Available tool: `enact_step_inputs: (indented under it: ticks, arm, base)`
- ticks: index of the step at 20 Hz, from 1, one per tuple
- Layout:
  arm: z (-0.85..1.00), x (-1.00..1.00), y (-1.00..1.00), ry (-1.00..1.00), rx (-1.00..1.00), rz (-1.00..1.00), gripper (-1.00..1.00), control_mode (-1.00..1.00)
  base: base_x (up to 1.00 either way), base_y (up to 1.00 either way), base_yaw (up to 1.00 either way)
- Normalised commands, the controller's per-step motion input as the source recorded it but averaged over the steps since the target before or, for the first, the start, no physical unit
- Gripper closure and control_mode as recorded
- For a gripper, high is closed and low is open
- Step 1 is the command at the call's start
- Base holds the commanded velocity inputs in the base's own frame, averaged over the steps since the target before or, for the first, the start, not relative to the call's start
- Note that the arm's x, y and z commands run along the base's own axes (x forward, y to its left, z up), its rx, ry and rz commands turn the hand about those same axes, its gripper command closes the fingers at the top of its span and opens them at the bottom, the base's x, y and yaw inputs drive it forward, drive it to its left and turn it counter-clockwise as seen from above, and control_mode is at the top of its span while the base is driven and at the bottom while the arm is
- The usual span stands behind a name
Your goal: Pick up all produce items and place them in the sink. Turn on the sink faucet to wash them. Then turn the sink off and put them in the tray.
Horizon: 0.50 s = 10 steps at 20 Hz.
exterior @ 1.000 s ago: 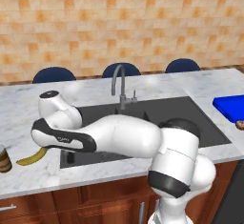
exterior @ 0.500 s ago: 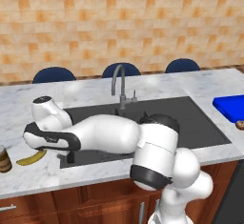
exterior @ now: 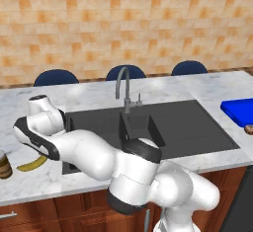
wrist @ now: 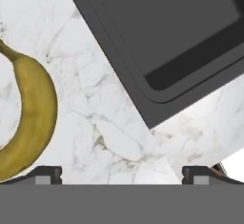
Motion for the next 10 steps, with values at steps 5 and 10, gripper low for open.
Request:
enact_step_inputs:
  ticks: [5,10]
  arm:
    - [-0.37,0.08,0.0,0.0,-0.02,0.0,-1.0,-1.0]
    - [-0.25,0.01,0.06,-0.03,0.0,0.0,-1.0,-1.0]
  base:
    - [0.0,0.0,0.0]
    - [0.0,0.0,0.0]
